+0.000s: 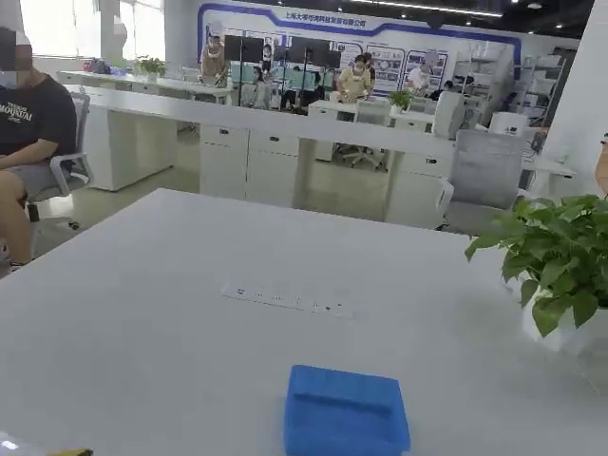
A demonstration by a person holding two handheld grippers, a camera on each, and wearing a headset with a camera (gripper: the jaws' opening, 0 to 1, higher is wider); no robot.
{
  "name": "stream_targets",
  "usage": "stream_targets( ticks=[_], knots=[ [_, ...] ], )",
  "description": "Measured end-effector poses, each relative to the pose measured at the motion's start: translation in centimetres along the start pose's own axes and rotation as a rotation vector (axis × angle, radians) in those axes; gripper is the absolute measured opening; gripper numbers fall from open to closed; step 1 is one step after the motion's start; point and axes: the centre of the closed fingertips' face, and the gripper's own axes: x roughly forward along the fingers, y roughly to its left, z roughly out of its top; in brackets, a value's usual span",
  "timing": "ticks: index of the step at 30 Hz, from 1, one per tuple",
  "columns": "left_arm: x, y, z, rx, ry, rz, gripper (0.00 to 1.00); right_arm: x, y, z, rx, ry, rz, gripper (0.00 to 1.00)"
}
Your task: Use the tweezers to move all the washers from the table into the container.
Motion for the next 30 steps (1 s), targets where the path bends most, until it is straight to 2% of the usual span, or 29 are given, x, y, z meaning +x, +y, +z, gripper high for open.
stream_targets(
  ticks=[3, 5, 6, 7, 8, 9, 10, 11, 12, 13, 14, 15, 16, 18, 19, 22, 23, 25, 27, 30],
  knots=[
    [-0.2, 1.1, -0.2, 0.011, 0.013, 0.010, 0.86, 0.4, 0.4, -0.3, 0.012, 0.025, 0.036, 0.71],
    [-0.6, 3.0, 0.2, 0.041, 0.003, 0.047, 0.67, 0.7, 0.8, -0.6, 0.014, 0.046, 0.047, 0.64],
    [-0.7, 4.2, 0.5, 0.042, -0.006, 0.069, 0.58, 0.8, 1.1, -0.8, 0.012, 0.054, 0.053, 0.62],
    [-1.1, 6.0, 1.0, 0.024, -0.021, 0.119, 0.51, 0.9, 1.4, -1.1, 0.007, 0.072, 0.062, 0.60],
    [-1.4, 8.7, 1.9, -0.007, -0.056, 0.173, 0.48, 1.0, 1.7, -1.8, -0.008, 0.107, 0.073, 0.58],
    [-1.7, 10.4, 2.4, -0.033, -0.073, 0.187, 0.45, 1.0, 1.8, -2.3, -0.021, 0.138, 0.075, 0.56],
    [-2.1, 12.7, 2.8, -0.107, -0.063, 0.208, 0.40, 1.2, 2.0, -2.9, -0.037, 0.169, 0.077, 0.56],
    [-2.4, 13.9, 3.2, -0.152, -0.069, 0.213, 0.37, 1.4, 2.1, -3.1, -0.044, 0.184, 0.077, 0.56],
    [-2.7, 15.1, 4.3, -0.196, -0.108, 0.185, 0.35, 1.6, 2.3, -3.0, -0.044, 0.186, 0.075, 0.56],
    [-3.0, 15.5, 5.3, -0.198, -0.151, 0.166, 0.35, 1.7, 2.5, -2.6, -0.047, 0.176, 0.073, 0.59],
    [-3.3, 15.4, 6.2, -0.182, -0.189, 0.142, 0.40, 1.8, 2.4, -2.1, -0.056, 0.160, 0.061, 0.64],
    [-3.4, 14.8, 6.9, -0.148, -0.205, 0.113, 0.47, 1.9, 2.0, -1.1, -0.083, 0.123, 0.027, 0.69],
    [-3.5, 14.3, 7.0, -0.115, -0.202, 0.112, 0.60, 1.9, 1.6, -0.5, -0.100, 0.098, 0.001, 0.75],
    [-3.3, 12.6, 6.9, -0.046, -0.180, 0.112, 0.73, 1.7, 0.7, 0.6, -0.129, 0.057, -0.058, 0.82],
    [-3.0, 11.0, 6.6, -0.019, -0.173, 0.088, 0.77, 1.5, 0.3, 0.7, -0.132, 0.047, -0.074, 0.83],
    [-2.1, 8.3, 5.0, -0.009, -0.124, 0.049, 0.83, 1.2, -0.5, 0.1, -0.129, 0.068, -0.077, 0.84],
    [-1.7, 7.3, 4.2, 0.003, -0.103, 0.039, 0.86, 1.1, -0.8, 0.0, -0.131, 0.067, -0.087, 0.85],
    [-1.0, 6.0, 3.1, 0.026, -0.072, 0.028, 0.91, 0.9, -1.4, 0.1, -0.133, 0.055, -0.094, 0.86],
    [-0.8, 5.4, 2.5, 0.024, -0.050, 0.021, 0.90, 0.8, -2.1, 0.0, -0.131, 0.058, -0.092, 0.86],
    [-0.9, 4.8, 2.6, 0.019, -0.048, 0.010, 0.91, 0.6, -2.7, 0.2, -0.141, 0.051, -0.102, 0.86]
  ],
)
